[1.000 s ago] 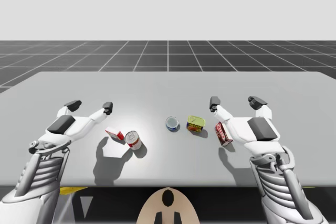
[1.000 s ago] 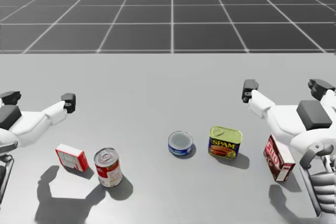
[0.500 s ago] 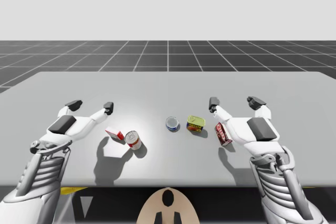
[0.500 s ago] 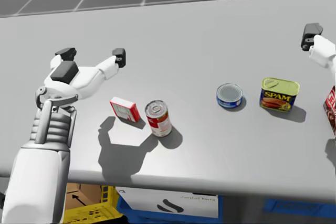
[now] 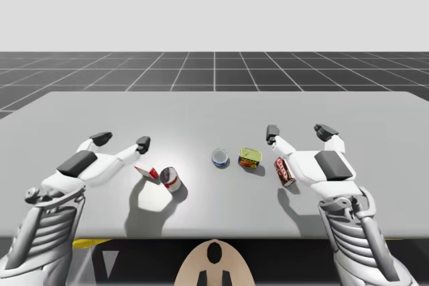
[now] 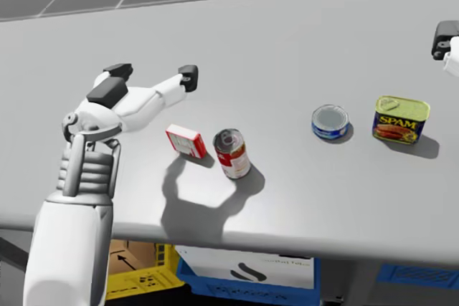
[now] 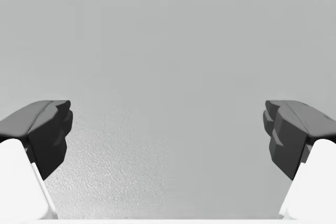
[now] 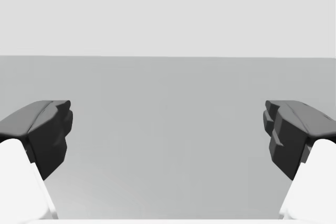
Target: Pick up the tomato soup can and lift it.
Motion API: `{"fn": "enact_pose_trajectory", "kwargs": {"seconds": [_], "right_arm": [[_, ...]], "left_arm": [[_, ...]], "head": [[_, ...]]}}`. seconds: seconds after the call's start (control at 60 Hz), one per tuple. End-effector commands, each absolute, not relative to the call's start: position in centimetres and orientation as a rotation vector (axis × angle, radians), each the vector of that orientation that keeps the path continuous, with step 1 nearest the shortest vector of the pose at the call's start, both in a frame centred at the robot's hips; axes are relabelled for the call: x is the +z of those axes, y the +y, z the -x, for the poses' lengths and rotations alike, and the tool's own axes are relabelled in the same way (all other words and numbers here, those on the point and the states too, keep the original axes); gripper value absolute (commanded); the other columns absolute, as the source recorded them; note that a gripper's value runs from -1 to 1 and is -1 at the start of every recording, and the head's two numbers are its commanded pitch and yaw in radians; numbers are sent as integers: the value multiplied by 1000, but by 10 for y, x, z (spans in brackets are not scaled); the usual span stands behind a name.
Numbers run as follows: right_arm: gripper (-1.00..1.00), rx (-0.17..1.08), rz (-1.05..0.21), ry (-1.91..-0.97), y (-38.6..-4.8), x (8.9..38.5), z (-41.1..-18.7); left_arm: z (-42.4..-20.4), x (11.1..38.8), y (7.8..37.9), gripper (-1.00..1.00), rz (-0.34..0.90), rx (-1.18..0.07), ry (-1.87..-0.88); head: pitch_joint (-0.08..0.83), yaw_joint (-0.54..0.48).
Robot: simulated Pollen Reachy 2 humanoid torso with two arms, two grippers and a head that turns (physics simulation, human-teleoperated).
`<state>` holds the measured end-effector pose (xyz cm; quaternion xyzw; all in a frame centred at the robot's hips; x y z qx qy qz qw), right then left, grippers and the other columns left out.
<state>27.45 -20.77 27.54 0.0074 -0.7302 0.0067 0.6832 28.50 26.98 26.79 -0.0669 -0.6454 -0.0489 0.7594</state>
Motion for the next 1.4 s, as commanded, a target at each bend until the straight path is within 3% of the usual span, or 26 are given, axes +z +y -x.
{"fn": "enact_pose_trajectory", "kwargs": {"seconds": [0.017, 0.217, 0.3, 0.467, 0.617, 0.85, 1.4], "right_arm": [[-1000, 2, -30, -1631, -205, 274, -274], [-1000, -1, -31, -1629, -206, 274, -275], [-1000, 0, -32, -1629, -206, 274, -275], [-1000, 0, -32, -1630, -206, 274, -276], [-1000, 2, -33, -1631, -207, 274, -276], [-1000, 2, -33, -1633, -207, 274, -276], [-1000, 3, -44, -1637, -209, 276, -275]], "left_arm": [[-258, 281, 258, -1000, 215, -184, -1332], [-215, 278, 264, -1000, 355, -331, -1282], [-200, 261, 269, -1000, 377, -421, -1254], [-191, 223, 274, -1000, 388, -496, -1234], [-200, 189, 272, -1000, 438, -476, -1177], [-225, 171, 251, -1000, 466, -457, -1141], [-268, 174, 200, -1000, 421, -429, -1091]], "head": [[690, 263], [690, 272], [690, 273], [691, 271], [694, 269], [694, 259], [698, 239]]}}
